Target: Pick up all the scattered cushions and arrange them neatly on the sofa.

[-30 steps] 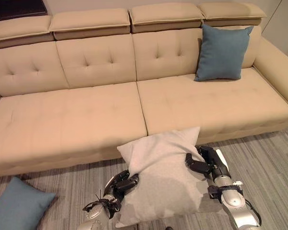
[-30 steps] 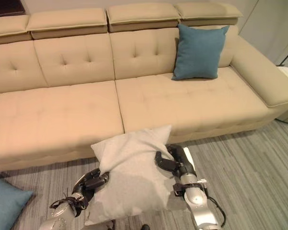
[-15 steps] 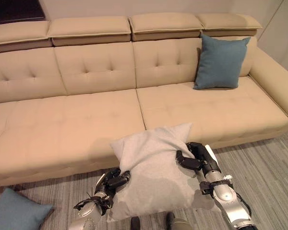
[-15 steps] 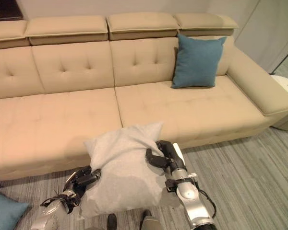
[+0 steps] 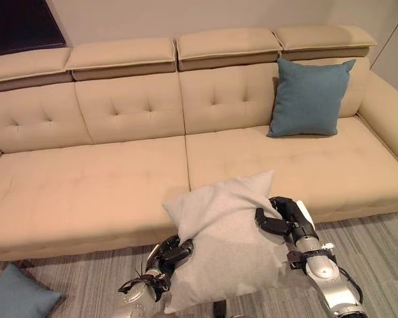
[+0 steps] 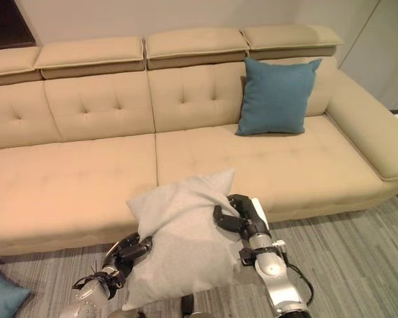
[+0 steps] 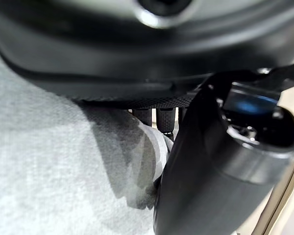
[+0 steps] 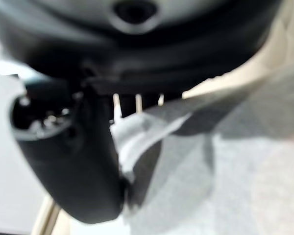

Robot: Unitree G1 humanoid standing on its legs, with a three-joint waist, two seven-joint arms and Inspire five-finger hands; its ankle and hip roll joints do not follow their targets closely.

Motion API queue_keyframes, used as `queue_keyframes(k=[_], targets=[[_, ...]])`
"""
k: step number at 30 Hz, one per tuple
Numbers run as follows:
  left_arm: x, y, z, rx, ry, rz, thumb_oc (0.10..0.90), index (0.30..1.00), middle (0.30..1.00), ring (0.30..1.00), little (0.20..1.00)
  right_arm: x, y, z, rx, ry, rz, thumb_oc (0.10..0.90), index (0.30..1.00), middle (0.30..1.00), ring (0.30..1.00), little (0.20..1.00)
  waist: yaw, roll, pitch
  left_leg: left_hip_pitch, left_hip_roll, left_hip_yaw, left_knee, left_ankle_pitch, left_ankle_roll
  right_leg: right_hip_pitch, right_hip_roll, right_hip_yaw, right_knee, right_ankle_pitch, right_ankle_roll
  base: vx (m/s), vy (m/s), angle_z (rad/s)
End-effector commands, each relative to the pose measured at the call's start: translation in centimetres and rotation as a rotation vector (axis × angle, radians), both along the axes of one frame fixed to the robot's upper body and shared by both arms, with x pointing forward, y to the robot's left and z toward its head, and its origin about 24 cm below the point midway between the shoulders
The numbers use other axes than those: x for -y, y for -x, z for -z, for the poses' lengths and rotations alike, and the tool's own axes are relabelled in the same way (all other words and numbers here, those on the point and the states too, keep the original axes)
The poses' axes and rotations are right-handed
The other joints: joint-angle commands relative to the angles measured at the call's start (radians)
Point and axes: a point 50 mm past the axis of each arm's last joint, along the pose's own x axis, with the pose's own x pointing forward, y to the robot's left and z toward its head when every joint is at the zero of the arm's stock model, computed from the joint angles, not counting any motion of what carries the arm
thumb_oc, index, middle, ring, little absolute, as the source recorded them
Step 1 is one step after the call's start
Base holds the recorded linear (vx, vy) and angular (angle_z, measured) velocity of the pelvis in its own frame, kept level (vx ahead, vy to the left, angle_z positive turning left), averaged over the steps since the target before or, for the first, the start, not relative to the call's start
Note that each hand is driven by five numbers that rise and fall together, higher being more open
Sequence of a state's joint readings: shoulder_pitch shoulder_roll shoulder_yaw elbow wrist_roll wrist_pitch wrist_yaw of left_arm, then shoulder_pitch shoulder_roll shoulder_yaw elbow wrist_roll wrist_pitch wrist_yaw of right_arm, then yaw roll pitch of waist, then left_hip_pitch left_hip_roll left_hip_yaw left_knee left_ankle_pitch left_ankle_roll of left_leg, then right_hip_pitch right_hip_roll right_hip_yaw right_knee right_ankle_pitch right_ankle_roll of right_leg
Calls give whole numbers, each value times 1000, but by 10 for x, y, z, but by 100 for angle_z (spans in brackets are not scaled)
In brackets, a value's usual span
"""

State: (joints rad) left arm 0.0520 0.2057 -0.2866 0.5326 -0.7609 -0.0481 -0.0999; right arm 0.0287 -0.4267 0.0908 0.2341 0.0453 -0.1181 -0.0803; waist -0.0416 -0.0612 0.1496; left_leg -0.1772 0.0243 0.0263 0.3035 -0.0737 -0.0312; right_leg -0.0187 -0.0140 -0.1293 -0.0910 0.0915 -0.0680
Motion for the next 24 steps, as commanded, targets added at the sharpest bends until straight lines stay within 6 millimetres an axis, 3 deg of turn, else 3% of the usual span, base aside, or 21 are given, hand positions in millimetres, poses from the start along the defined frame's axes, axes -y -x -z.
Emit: queue_keyframes(k=[1,3,11,13,14,15,16,19,22,24], targets=[[37,-46,-54,340,98,136,400,300,300,300,300,-15,-18,-48,271,-49,-89,400,300,300,300,300,16,-6,-83,3,10,41,-88,-2,-5,49,-25,22,83,-159,116,124,35,14],[38,-46,-55,340,96,133,400,300,300,300,300,-14,-16,-43,255,-58,-72,400,300,300,300,300,30,7,-81,-20,-15,31,-155,52,-13,77,-6,31,89,-182,115,229,73,2],[34,-42,-57,350,77,144,400,300,300,300,300,-25,-17,-40,240,-73,-105,400,300,300,300,300,50,17,-113,73,-48,18,-220,26,25,101,-41,70,143,-210,143,181,117,-20],[33,-42,-58,352,74,140,400,300,300,300,300,-28,-18,-39,238,-80,-112,400,300,300,300,300,54,20,-115,92,-55,22,-230,17,41,82,-54,80,203,-205,159,132,171,-22],[32,-44,-60,360,75,133,400,300,300,300,300,-33,-21,-40,244,-98,-121,400,300,300,300,300,51,27,-103,109,-60,20,-237,10,62,25,-66,93,317,-163,184,85,143,-10],[32,-44,-60,360,74,133,400,300,300,300,300,-33,-21,-40,244,-99,-121,400,300,300,300,300,52,26,-104,108,-60,21,-237,10,62,21,-67,95,321,-165,185,85,169,-7],[30,-44,-62,370,75,124,400,300,300,300,300,-38,-23,-42,252,-117,-131,400,300,300,300,300,45,33,-87,120,-60,21,-241,5,79,-28,-73,108,414,-126,204,59,104,5],[29,-44,-64,380,77,121,400,300,300,300,300,-42,-23,-41,252,-135,-138,400,300,300,300,300,42,43,-78,134,-57,17,-245,-3,86,-75,-82,103,477,-114,209,85,63,6],[30,-42,-59,360,88,123,400,300,300,300,300,-43,-25,-42,252,-123,-149,400,300,300,300,300,30,46,-84,182,-56,7,-277,-23,81,-112,-77,81,359,-137,190,205,-10,8],[31,-42,-58,353,92,122,400,300,300,300,300,-44,-26,-41,247,-122,-157,400,300,300,300,300,21,39,-85,212,-63,-2,-293,-37,76,-138,-63,79,247,-112,192,207,-67,-9]])
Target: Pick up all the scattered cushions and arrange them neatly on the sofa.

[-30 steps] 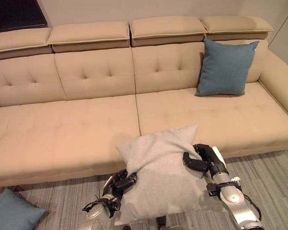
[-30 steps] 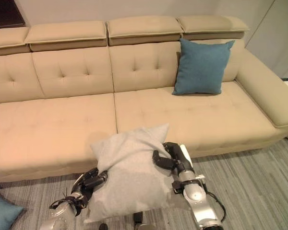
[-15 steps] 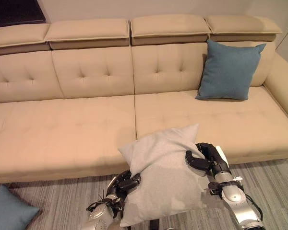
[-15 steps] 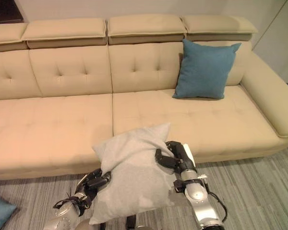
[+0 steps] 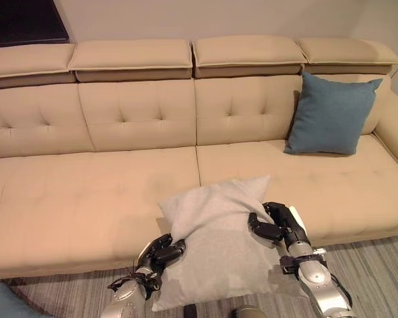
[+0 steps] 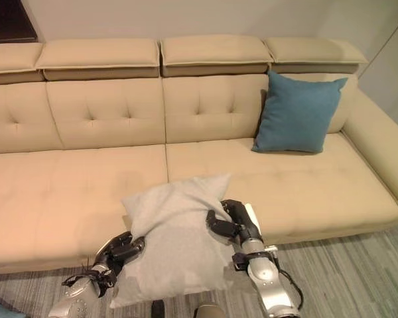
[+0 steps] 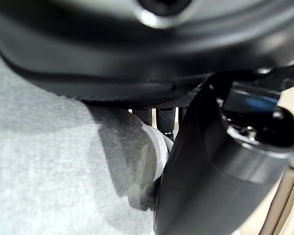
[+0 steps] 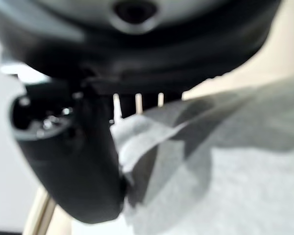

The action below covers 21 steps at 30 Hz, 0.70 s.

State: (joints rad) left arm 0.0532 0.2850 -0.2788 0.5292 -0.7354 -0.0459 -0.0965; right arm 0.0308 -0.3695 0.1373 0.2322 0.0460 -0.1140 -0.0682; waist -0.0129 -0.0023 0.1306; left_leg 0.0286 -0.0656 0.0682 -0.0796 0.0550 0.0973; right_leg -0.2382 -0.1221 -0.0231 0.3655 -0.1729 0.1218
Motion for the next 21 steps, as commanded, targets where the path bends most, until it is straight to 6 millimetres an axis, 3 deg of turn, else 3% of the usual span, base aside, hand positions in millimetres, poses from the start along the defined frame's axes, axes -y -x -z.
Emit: queue_keyframes(k=[1,3,6,9,10,12,13,16,19,21], targets=[[57,-42,-55,344,197,128,400,300,300,300,300,-20,-28,-51,273,-67,-97,400,300,300,300,300,-15,-19,-63,21,25,-55,86,-174,-54,74,54,-21,-250,168,6,230,-75,-14],[59,-44,-56,348,208,119,400,300,300,300,300,-18,-28,-51,273,-62,-89,400,300,300,300,300,-32,-25,-58,50,19,-82,81,-188,-61,29,80,12,-298,202,15,238,-112,-3],[62,-46,-59,360,212,132,400,300,300,300,300,-16,-27,-50,268,-60,-87,400,300,300,300,300,-38,-32,-56,77,20,-106,76,-209,-71,38,78,-2,-340,218,17,190,-134,33],[67,-46,-58,357,227,134,400,300,300,300,300,-9,-22,-44,244,-58,-58,400,300,300,300,300,-49,-42,-75,86,41,-122,108,-240,-97,74,82,18,-334,221,-6,196,-197,65],[71,-44,-57,350,236,151,400,300,300,300,300,-3,-20,-45,253,-43,-42,400,300,300,300,300,-54,-38,-81,78,63,-112,149,-244,-123,97,82,-5,-331,207,-17,159,-179,58],[72,-45,-58,355,229,155,400,300,300,300,300,1,-19,-45,252,-46,-23,400,300,300,300,300,-62,-35,-80,59,78,-103,198,-224,-142,117,85,-18,-330,195,-28,124,-156,31],[75,-45,-58,353,222,178,400,300,300,300,300,7,-17,-44,251,-47,-5,400,300,300,300,300,-66,-38,-70,2,95,-85,312,-173,-162,145,85,-30,-327,178,-46,51,-82,37],[74,-45,-56,345,225,175,400,300,300,300,300,12,-15,-43,238,-48,2,400,300,300,300,300,-63,-54,-54,-86,110,-60,436,-136,-161,174,80,-38,-326,155,-71,78,-116,23],[76,-42,-52,327,225,191,400,300,300,300,300,17,-12,-41,225,-35,11,400,300,300,300,300,-54,-61,-59,-112,113,-33,376,-177,-144,202,72,-49,-335,131,-72,113,-13,11],[75,-41,-50,319,209,197,400,300,300,300,300,19,-10,-40,221,-38,26,400,300,300,300,300,-50,-66,-61,-148,110,-18,315,-162,-143,224,67,-62,-339,116,-71,137,33,13]])
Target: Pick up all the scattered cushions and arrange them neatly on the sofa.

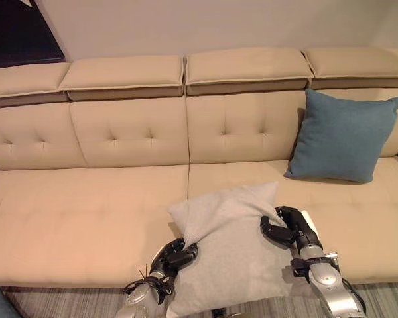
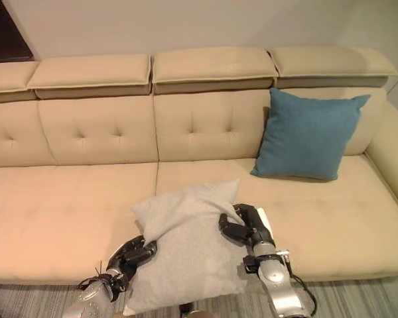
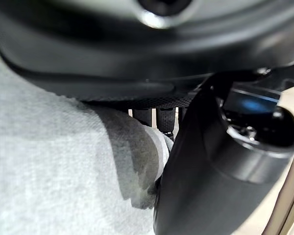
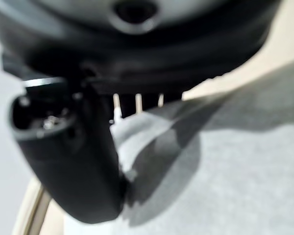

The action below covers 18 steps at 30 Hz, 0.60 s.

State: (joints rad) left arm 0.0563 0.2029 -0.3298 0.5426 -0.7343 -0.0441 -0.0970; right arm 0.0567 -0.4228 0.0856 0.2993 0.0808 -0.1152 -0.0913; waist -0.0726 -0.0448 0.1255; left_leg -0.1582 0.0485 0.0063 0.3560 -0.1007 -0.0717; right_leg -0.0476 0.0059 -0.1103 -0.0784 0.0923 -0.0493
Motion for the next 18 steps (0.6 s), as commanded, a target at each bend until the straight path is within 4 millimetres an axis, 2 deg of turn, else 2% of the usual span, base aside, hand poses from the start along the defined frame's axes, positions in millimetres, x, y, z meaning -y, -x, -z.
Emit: queue_keyframes(k=[1,3,7,14,18], targets=[[40,-48,-58,352,131,134,400,300,300,300,300,-13,-21,-49,281,-64,-77,400,300,300,300,300,18,-19,-52,18,-11,39,-147,13,24,42,-55,27,106,-157,101,106,51,16],[40,-50,-61,366,134,122,400,300,300,300,300,-13,-22,-48,277,-66,-73,400,300,300,300,300,23,-7,-45,40,-17,14,-206,32,16,43,-43,39,124,-170,103,90,90,14],[39,-50,-64,375,135,123,400,300,300,300,300,-15,-21,-47,276,-69,-74,400,300,300,300,300,25,-2,-52,67,-33,-8,-240,33,21,47,-46,48,145,-173,111,80,98,-16],[30,-49,-64,382,99,116,400,300,300,300,300,-23,-24,-44,256,-87,-95,400,300,300,300,300,42,-5,-81,128,-52,30,-290,10,61,52,-77,87,142,-154,148,70,143,-29],[19,-47,-64,382,95,72,400,300,300,300,300,-35,-30,-45,263,-98,-133,400,300,300,300,300,63,-2,-76,147,-67,51,-320,7,91,3,-96,115,196,-128,185,-4,144,-33]])
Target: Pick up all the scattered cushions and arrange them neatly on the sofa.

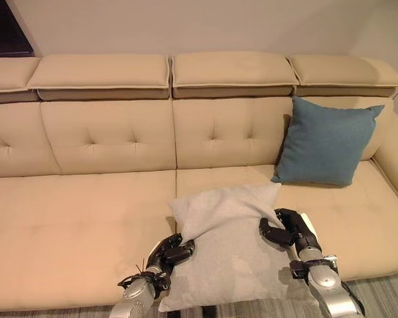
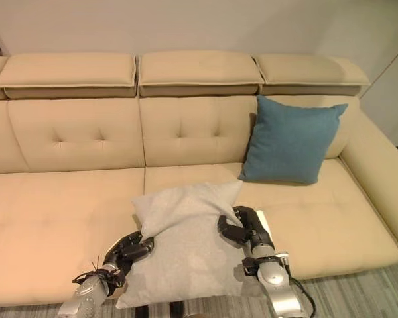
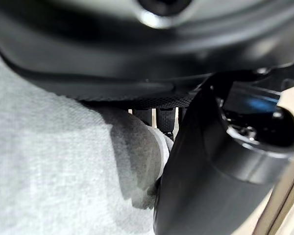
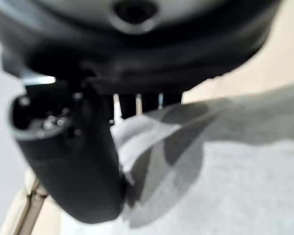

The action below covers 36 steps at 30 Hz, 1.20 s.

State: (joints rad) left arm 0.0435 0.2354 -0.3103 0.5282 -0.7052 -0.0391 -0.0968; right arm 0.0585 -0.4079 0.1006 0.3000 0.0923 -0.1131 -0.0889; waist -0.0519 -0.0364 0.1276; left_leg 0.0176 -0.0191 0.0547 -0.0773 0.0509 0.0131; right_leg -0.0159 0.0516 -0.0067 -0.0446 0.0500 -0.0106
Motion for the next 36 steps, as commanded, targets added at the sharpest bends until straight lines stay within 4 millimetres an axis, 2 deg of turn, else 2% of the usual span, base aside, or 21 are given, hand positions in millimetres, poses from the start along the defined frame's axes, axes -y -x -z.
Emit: queue_keyframes(k=[1,3,7,11,18,23,24,25,26,27,29,31,32,36], targets=[[30,-40,-59,355,151,64,400,300,300,300,300,-31,-32,-49,273,-79,-124,400,300,300,300,300,42,-10,-72,-28,0,3,106,-140,10,-47,-143,18,187,-72,156,-27,75,-24],[29,-40,-59,353,156,61,400,300,300,300,300,-33,-32,-49,277,-83,-130,400,300,300,300,300,41,-7,-67,-25,0,-3,91,-135,14,-69,-135,34,206,-72,164,-5,44,-11],[31,-43,-60,362,148,67,400,300,300,300,300,-34,-33,-50,287,-74,-133,400,300,300,300,300,27,-4,-56,-8,-10,-23,74,-139,13,-121,-109,51,174,-58,152,54,-3,9],[33,-45,-62,369,148,72,400,300,300,300,300,-30,-31,-49,279,-69,-120,400,300,300,300,300,21,-16,-62,-2,-17,-43,78,-145,1,-90,-115,49,115,-50,143,65,-64,17],[27,-46,-70,416,79,80,400,300,300,300,300,-25,-26,-51,285,-54,-122,400,300,300,300,300,18,-6,-87,40,-4,-52,37,-145,-14,-26,-114,12,52,-53,126,118,-70,17],[21,-66,-101,566,-27,56,400,300,300,300,300,-23,-31,-66,362,5,-102,400,300,300,300,300,12,10,-87,45,10,-66,1,-131,-28,-8,-104,-15,12,-62,118,89,-72,9],[21,-66,-101,567,-27,56,400,300,300,300,300,-23,-31,-66,363,5,-103,400,300,300,300,300,12,10,-87,44,10,-67,1,-131,-28,-8,-104,-16,12,-62,118,45,-63,3],[21,-74,-112,616,-54,38,400,300,300,300,300,-23,-36,-75,408,32,-91,400,300,300,300,300,11,15,-83,34,13,-70,-7,-125,-32,-12,-101,-23,-5,-59,117,29,-44,3],[21,-74,-112,617,-54,37,400,300,300,300,300,-23,-36,-75,409,32,-91,400,300,300,300,300,10,15,-83,33,13,-71,-7,-125,-32,-13,-101,-23,-6,-59,117,12,-70,7],[24,-82,-124,667,-77,28,400,300,300,300,300,-25,-43,-85,460,56,-80,400,300,300,300,300,9,20,-76,15,15,-75,-10,-119,-35,-23,-101,-25,-19,-55,117,-32,-42,11],[26,-86,-131,694,-86,20,400,300,300,300,300,-27,-48,-92,497,71,-75,400,300,300,300,300,8,24,-74,-1,15,-77,-10,-116,-36,-33,-101,-27,-25,-51,117,-34,-37,18],[33,-97,-145,746,-97,0,400,300,300,300,300,-32,-59,-108,568,102,-66,400,300,300,300,300,7,29,-66,-34,16,-83,-10,-108,-38,-61,-99,-28,-32,-47,117,-71,-37,15],[41,-108,-160,797,-109,-15,400,300,300,300,300,-37,-70,-123,635,126,-49,400,300,300,300,300,6,35,-64,-75,15,-89,-10,-99,-39,-100,-96,-25,-36,-40,117,-92,-44,10],[52,-127,-187,877,-150,-36,400,300,300,300,300,-46,-90,-147,719,156,-27,400,300,300,300,300,5,42,-54,-143,11,-101,-10,-79,-44,-161,-91,-17,-41,-26,115,-83,-36,12]])
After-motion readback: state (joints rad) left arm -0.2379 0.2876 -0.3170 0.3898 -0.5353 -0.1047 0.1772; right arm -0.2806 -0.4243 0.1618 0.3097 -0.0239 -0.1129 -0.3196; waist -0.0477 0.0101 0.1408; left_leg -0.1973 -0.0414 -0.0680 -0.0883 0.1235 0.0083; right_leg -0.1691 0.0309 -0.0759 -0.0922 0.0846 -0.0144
